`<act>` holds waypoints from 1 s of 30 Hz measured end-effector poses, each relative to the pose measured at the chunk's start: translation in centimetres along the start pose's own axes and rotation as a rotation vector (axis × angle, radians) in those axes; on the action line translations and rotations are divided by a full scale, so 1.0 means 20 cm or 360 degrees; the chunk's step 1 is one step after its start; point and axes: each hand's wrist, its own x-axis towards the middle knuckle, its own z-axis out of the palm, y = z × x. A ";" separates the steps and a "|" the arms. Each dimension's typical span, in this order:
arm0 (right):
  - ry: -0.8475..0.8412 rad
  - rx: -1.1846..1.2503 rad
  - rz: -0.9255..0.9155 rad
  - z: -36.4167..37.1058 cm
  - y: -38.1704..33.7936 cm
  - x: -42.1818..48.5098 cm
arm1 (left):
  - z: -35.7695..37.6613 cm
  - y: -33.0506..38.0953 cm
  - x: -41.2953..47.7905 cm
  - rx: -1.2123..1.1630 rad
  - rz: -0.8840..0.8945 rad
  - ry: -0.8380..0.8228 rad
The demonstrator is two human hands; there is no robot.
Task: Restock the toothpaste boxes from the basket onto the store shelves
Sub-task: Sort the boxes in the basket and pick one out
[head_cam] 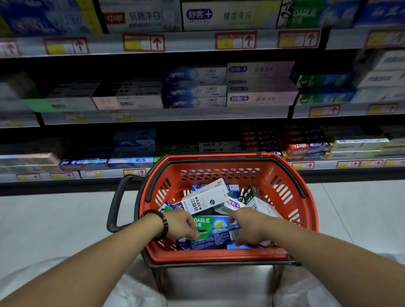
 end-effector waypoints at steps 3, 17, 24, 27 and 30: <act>-0.0040 -0.0044 0.0000 0.03 -0.01 0.01 | 0.03 -0.01 0.01 0.0031 -0.0047 -0.0046; 0.0015 0.0017 -0.0012 0.01 0.01 0.02 | 0.03 0.01 -0.01 -0.0227 -0.0111 0.0010; 0.0039 0.0099 -0.0005 -0.06 0.02 0.02 | -0.02 0.01 -0.02 -0.0213 -0.0168 0.0001; 0.0070 0.0125 -0.0003 -0.10 0.02 0.02 | -0.04 0.02 -0.04 -0.0142 -0.0181 -0.0025; 0.0105 0.0177 -0.0001 -0.15 0.02 0.02 | -0.06 0.03 -0.05 -0.0140 -0.0187 -0.0062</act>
